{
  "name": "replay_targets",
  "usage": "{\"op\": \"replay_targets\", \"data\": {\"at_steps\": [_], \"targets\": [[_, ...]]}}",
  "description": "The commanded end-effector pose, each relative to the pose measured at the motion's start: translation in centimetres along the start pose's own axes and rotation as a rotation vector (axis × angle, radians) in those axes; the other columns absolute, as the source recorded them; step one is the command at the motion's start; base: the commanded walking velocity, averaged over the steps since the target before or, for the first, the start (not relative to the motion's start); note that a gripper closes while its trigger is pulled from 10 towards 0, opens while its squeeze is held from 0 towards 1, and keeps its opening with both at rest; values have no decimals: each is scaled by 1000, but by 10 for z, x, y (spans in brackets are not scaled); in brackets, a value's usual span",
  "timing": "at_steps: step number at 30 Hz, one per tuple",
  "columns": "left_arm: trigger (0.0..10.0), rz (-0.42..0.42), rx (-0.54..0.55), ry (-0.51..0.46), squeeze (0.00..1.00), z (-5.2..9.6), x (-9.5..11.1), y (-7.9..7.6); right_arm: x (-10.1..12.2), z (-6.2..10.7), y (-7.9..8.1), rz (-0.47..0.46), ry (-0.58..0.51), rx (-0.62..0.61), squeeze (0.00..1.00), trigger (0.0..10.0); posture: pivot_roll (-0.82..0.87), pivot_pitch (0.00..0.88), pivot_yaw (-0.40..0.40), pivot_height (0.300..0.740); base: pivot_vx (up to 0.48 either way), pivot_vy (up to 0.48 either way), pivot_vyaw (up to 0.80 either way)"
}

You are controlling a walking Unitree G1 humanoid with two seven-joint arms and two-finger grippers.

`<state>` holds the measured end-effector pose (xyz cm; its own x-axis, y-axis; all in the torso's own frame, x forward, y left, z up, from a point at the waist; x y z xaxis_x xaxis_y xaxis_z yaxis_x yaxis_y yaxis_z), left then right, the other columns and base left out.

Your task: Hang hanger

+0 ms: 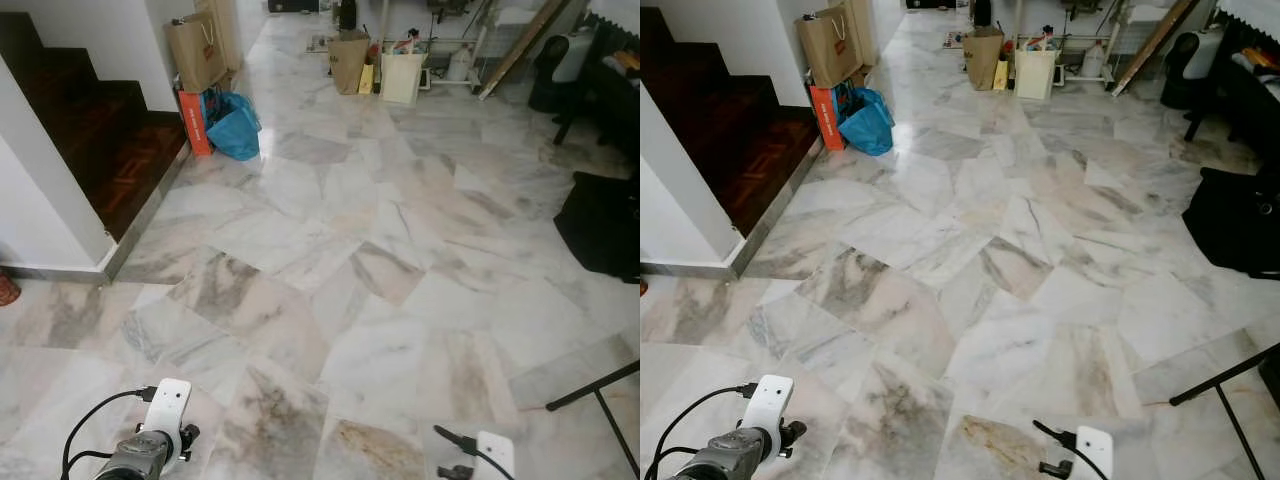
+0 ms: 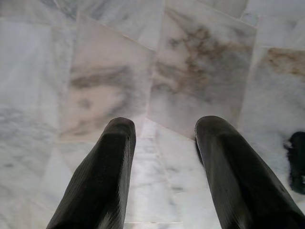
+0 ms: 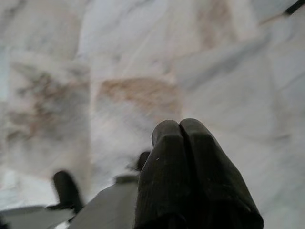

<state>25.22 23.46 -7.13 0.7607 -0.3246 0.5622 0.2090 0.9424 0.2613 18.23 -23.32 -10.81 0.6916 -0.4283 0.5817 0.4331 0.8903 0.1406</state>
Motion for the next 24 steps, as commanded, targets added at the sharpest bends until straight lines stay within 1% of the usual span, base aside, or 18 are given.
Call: {"op": "replay_targets", "data": {"at_steps": [1, 2, 3, 5, 6, 7, 8, 11, 14, 16, 18, 20, 21, 23, 24], "targets": [[10000, 21, -10, 16, 0, -1, -1, -5, 9, -1, 1, 17, -28, 9, 0, 10000, -105, 0, -47, 740, 0, 0, 0], [10000, 25, -15, 16, 0, -1, -1, -6, 12, -1, -1, 17, -33, 8, 0, 10000, -104, 0, -51, 740, 0, 0, 0], [10000, 23, -34, 15, 0, -1, 1, -11, 20, -1, -7, 22, -54, -5, 0, 10000, -100, 0, -63, 740, 0, 0, 0], [10000, 16, -38, 12, 0, -2, 3, -13, 23, -1, -10, 23, -59, -13, 0, 10000, -96, 0, -75, 740, 0, 0, 0], [10000, 55, -32, 18, 0, -2, 3, -15, 32, -2, -12, 20, -77, -14, 0, 10000, -88, 0, -82, 740, 0, 0, 0], [10000, 55, -32, 18, 0, -2, 3, -15, 32, -2, -12, 20, -77, -14, 0, 10000, -88, 0, -82, 740, 0, 0, 0], [10000, 77, -27, 20, 0, -2, 3, -16, 38, -2, -12, 17, -89, -12, 0, 10000, -83, 0, -83, 740, 0, 0, 0], [10000, 107, -17, 15, 0, -2, 4, -16, 43, -3, -10, 4, -100, -4, 0, 10000, -76, 0, -77, 740, 0, 0, 0], [10000, 82, -25, 10, 0, -2, 5, -15, 42, -4, -5, -14, -95, 9, 0, 10000, -74, 0, -67, 740, 0, 0, 0], [10000, 56, -26, 4, 0, -2, 6, -12, 36, -4, 1, -40, -76, 22, 0, 10000, -84, 0, -46, 740, 0, 0, 0], [10000, 34, -28, 2, 0, -2, 5, -11, 31, -4, 4, -43, -65, 29, 0, 10000, -87, 0, -36, 740, 0, 0, 0], [10000, 54, -21, 6, 0, -2, 4, -10, 27, -4, 5, -50, -59, 34, 0, 10000, -87, 0, -36, 740, 0, 0, 0], [10000, 58, -6, 5, 0, -1, 3, -7, 24, -4, 5, -39, -49, 33, 0, 10000, -88, 0, -27, 740, 0, 0, 0], [10000, 60, 7, -21, 0, -1, 5, -5, 22, -3, 5, -12, -47, 37, 0, 10000, -87, 0, -23, 740, 0, 0, 0], [10000, 86, 18, -47, 0, -1, 7, -4, 24, -3, 5, -13, -66, 43, 0, 10000, -84, 0, -23, 740, 0, 0, 0]]}}
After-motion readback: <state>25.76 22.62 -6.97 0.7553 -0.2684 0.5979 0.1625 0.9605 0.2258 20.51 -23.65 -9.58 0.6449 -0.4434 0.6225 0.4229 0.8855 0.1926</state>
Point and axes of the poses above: a point about 5 cm out from each wrist's last joint towards the gripper, its own z axis pointing back from the gripper into the wrist, its own x axis along the axis of the wrist's last joint, y = z × x, the point moved 3 cm from there along -z, pointing out of the wrist towards the gripper, and after that the axes turned 11 degrees about -z, right-handed, at the moved point
